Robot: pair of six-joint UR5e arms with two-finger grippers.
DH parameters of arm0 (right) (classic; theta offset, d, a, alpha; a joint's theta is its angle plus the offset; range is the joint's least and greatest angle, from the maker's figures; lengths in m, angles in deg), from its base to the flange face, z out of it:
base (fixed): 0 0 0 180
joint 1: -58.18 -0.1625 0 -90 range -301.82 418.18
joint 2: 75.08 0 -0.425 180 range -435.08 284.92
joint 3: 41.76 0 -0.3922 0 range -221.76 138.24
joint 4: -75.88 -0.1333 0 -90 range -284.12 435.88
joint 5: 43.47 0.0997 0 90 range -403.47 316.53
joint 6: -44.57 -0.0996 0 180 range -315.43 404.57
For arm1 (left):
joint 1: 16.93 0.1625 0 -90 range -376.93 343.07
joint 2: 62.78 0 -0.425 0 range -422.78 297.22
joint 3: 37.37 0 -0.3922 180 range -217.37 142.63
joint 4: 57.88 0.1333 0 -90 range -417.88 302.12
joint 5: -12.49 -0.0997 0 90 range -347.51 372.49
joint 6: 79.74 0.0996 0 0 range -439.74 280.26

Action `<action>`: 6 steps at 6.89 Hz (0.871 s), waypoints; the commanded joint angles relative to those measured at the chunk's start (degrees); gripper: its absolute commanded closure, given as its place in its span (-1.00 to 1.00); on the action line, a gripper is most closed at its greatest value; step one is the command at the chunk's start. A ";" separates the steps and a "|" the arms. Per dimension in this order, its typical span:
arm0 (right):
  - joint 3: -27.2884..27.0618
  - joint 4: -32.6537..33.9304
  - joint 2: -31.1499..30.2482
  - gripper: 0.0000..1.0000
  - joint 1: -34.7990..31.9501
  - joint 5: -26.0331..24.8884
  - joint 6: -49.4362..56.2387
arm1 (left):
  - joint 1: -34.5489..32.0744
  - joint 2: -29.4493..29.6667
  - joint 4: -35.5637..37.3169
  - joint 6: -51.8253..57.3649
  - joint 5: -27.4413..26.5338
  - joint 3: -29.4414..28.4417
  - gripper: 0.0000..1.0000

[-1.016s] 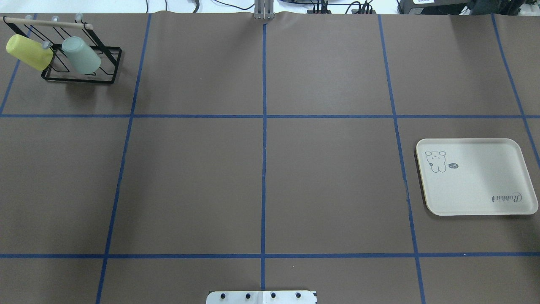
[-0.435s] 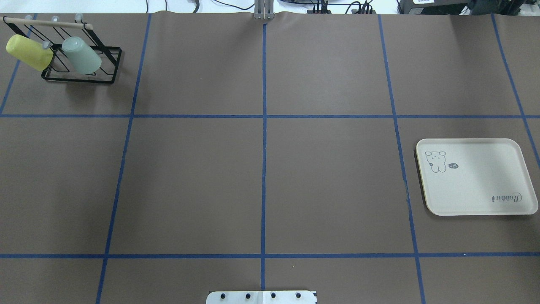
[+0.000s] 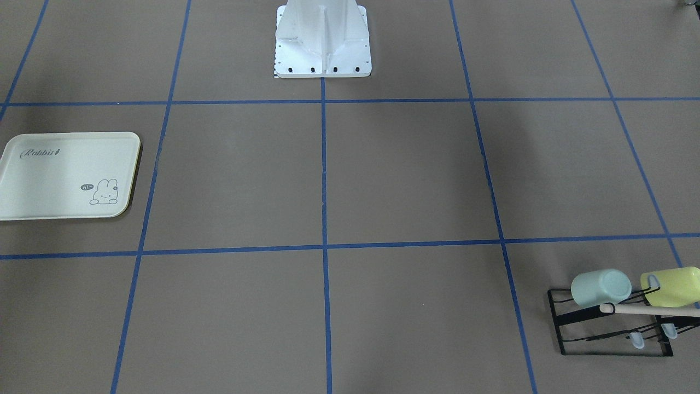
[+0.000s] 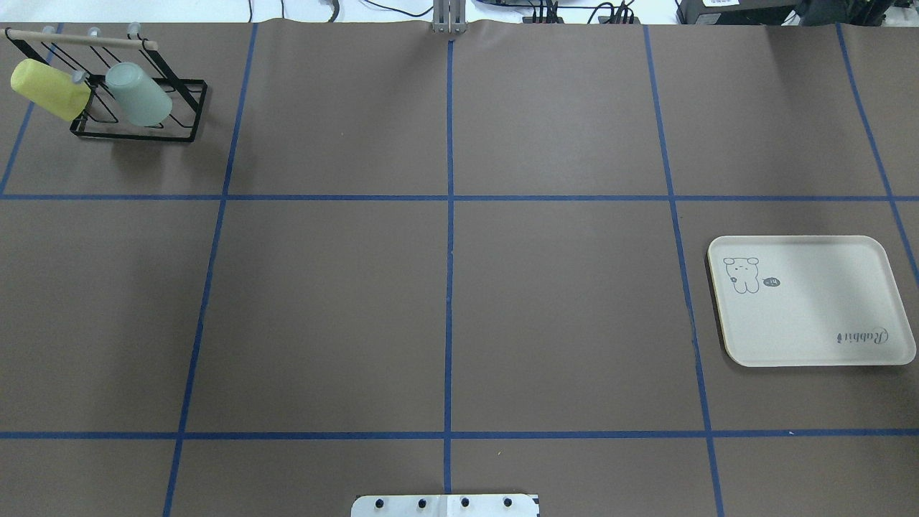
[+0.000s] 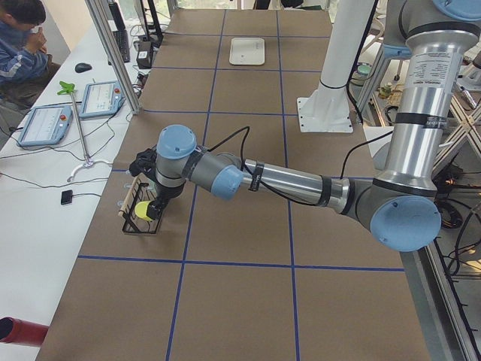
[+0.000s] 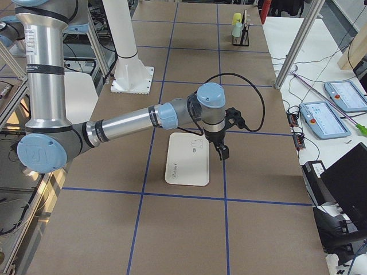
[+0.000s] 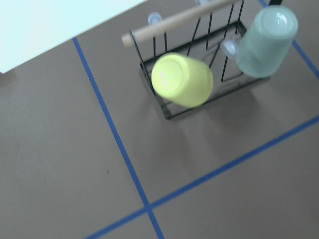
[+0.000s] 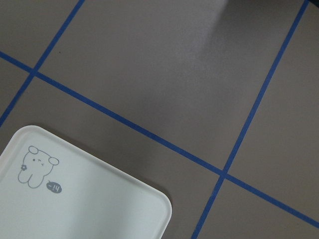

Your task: Left arm grabs green cup and hands to right arm on tray

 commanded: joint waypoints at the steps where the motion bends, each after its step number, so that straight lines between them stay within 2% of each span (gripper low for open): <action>1: 1.48 -4.18 0.49 -1.00 1.04 0.57 -4.85 | 1.10 2.62 -3.13 -4.62 0.02 -1.23 -1.00; 2: 1.22 -7.50 2.06 -1.00 4.01 0.92 -10.98 | 4.33 3.05 -7.59 -8.39 -0.07 -1.23 -1.00; 3: 1.48 -8.84 3.55 -1.00 6.91 0.66 -16.35 | 8.54 5.14 -8.85 -13.30 -0.50 -1.67 -1.00; 6: 1.31 -9.03 5.85 -1.00 11.15 0.40 -24.20 | 13.83 10.42 -8.78 -26.22 -0.59 -4.82 -1.00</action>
